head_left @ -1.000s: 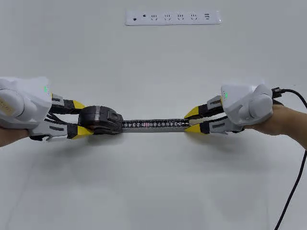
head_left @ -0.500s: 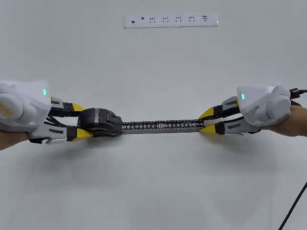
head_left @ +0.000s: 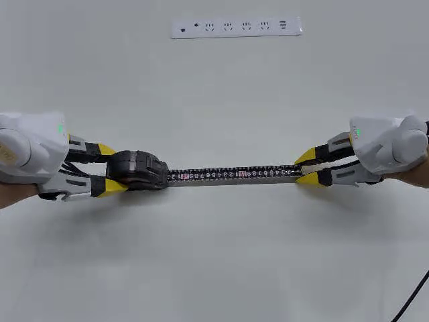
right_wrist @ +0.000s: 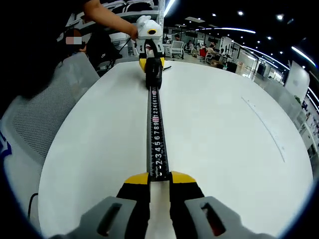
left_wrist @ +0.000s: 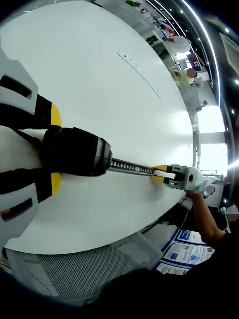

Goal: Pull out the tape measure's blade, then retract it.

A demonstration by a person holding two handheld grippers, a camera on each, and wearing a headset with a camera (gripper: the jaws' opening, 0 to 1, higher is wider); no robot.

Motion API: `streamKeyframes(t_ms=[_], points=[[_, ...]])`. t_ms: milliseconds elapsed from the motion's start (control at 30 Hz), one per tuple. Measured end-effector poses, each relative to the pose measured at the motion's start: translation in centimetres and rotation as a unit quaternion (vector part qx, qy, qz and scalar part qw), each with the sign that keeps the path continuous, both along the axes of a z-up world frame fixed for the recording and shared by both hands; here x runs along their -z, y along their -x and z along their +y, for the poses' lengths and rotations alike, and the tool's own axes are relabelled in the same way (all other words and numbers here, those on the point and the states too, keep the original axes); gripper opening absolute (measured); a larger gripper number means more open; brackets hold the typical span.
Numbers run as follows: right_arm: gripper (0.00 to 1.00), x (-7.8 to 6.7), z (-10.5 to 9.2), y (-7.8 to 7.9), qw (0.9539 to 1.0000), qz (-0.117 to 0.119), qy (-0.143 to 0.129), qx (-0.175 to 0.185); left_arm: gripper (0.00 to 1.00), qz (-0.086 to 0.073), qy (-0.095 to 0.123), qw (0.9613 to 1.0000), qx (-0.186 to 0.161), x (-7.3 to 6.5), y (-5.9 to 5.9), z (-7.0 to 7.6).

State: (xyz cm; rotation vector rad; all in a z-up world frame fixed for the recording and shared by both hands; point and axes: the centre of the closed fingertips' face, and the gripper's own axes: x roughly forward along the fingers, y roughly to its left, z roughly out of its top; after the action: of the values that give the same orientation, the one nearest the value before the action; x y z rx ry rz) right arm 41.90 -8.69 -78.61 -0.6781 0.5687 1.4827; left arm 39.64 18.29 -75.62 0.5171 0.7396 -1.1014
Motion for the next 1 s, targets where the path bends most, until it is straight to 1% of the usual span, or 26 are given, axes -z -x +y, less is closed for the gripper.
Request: streamKeyframes(t_ms=[67, 133, 233, 433, 500, 600, 767, 867, 900, 1000], points=[[0.13, 0.03, -0.04, 0.03, 1.0000, -0.001, 0.003, -0.001, 0.27, -0.003, -0.006, 1.0000, 0.005, 0.01, 0.04, -0.09], [0.13, 0.05, -0.02, 0.11, 1.0000, -0.003, 0.007, -0.004, 0.27, -0.002, -0.009, 0.9999, 0.006, 0.00, 0.03, -0.14], [0.13, 0.08, -0.05, 0.16, 1.0000, 0.001, 0.009, -0.003, 0.27, -0.004, -0.015, 0.9998, 0.009, 0.03, 0.05, -0.15], [0.14, 0.06, -0.05, 0.06, 0.9998, -0.004, 0.016, -0.006, 0.28, -0.007, -0.017, 0.9998, 0.012, 0.01, -0.08, -0.25], [0.14, 0.05, -0.04, 0.06, 0.9998, -0.006, 0.018, -0.009, 0.28, -0.012, -0.021, 0.9996, 0.017, 0.05, -0.13, -0.25], [0.14, 0.03, 0.00, 0.07, 0.9997, -0.006, 0.021, -0.009, 0.28, -0.012, -0.024, 0.9995, 0.019, 0.04, -0.17, -0.27], [0.15, 0.03, 0.01, 0.00, 0.9997, -0.004, 0.025, -0.004, 0.28, -0.007, -0.023, 0.9995, 0.018, 0.06, -0.19, -0.22], [0.15, 0.05, -0.03, 0.07, 0.9996, -0.002, 0.027, 0.000, 0.29, -0.003, -0.027, 0.9995, 0.015, 0.35, -0.23, -0.19], [0.16, 0.07, -0.09, 0.12, 0.9996, 0.003, 0.026, 0.005, 0.29, -0.004, -0.031, 0.9994, 0.014, 0.53, -0.23, -0.20], [0.18, -0.12, -0.36, -0.09, 0.9996, 0.004, 0.019, 0.018, 0.31, -0.008, -0.035, 0.9993, 0.014, 0.64, -0.20, -0.10]])
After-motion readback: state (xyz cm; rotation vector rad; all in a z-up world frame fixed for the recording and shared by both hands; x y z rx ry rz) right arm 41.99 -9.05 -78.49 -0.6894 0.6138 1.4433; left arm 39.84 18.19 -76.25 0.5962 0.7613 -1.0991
